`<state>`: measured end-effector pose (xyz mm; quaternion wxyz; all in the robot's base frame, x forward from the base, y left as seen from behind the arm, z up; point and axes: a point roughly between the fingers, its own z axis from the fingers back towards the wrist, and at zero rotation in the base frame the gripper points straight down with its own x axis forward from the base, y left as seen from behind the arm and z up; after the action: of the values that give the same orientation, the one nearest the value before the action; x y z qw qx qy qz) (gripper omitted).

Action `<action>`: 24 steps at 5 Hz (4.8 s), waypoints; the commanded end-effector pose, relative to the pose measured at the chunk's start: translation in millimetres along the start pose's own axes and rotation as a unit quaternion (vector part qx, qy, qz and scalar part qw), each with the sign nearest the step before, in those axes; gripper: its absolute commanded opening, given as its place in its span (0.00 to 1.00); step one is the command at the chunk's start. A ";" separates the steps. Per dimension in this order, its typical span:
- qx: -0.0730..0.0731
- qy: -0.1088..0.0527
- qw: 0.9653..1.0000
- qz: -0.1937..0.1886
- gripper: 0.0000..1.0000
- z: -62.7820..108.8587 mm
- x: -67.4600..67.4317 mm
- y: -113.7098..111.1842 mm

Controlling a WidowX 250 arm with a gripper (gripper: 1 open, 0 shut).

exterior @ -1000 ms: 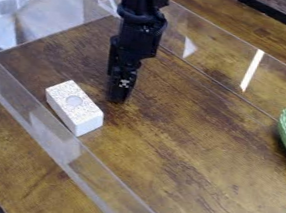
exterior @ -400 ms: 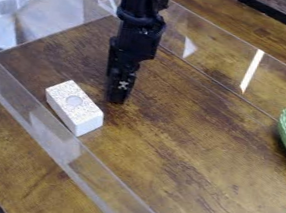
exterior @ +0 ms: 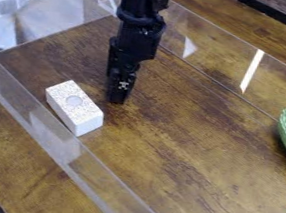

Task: Put the white object in the blue tray

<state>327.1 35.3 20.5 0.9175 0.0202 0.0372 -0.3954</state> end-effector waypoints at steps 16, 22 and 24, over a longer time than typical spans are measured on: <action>-0.076 0.024 0.996 0.037 0.00 8.7 -70.2 -9.7; -0.087 0.014 0.994 0.058 0.00 14.9 -73.6 -10.9; -0.086 0.018 0.995 0.048 0.00 16.8 -67.0 -11.3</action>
<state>267.0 71.4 20.9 0.9290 -0.0699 0.1125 -0.3456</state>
